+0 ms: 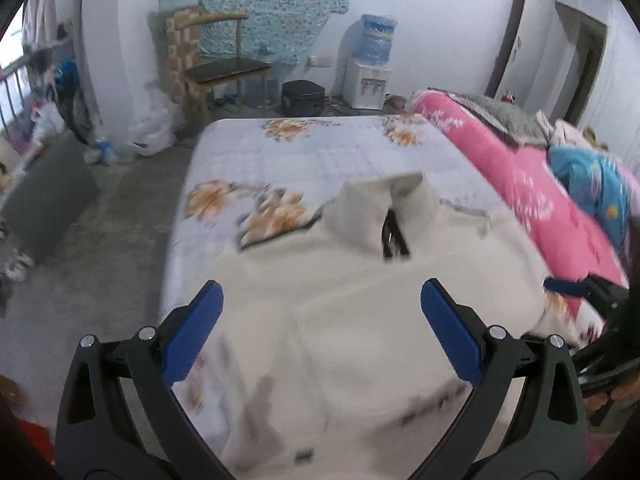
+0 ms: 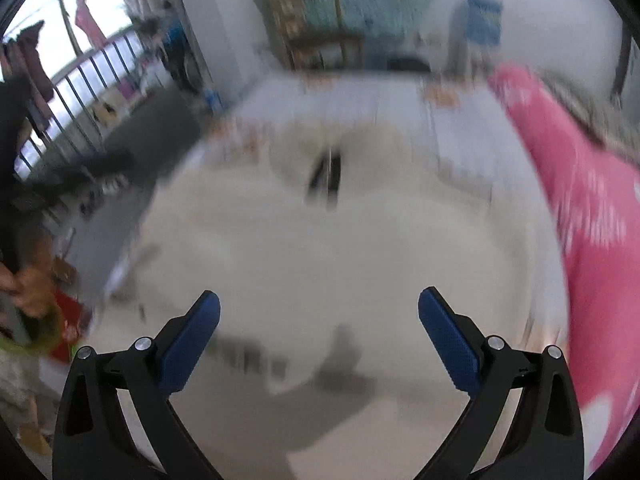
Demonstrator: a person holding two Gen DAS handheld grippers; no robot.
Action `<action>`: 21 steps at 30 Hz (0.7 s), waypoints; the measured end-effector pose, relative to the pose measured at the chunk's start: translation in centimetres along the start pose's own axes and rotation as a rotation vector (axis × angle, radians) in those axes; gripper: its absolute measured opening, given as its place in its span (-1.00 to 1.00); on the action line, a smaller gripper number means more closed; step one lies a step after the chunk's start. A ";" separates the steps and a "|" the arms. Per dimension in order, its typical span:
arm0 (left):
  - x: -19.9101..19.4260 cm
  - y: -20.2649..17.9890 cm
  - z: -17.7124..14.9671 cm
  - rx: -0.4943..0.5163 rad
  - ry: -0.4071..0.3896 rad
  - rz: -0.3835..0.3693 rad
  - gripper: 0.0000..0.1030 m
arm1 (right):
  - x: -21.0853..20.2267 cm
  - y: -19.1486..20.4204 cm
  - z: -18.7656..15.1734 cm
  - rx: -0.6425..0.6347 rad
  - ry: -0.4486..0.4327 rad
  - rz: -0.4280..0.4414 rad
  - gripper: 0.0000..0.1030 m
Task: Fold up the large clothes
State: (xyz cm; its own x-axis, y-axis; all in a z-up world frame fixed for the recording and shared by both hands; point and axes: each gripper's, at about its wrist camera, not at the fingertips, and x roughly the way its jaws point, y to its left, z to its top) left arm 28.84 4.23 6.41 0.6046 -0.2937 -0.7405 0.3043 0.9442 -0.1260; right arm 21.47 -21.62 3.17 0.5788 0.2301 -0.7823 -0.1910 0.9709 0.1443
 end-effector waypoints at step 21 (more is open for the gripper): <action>18.5 -1.7 7.3 -0.094 0.168 -0.114 -0.62 | 17.6 -9.8 13.9 0.209 0.184 0.081 -0.45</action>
State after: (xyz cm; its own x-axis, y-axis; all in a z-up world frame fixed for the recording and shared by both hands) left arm 44.93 -3.87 -2.28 0.4366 -0.3777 -0.8165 0.2890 0.9184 -0.2703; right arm 44.55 -26.15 -3.57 0.4115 0.3097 -0.8572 -0.0519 0.9469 0.3173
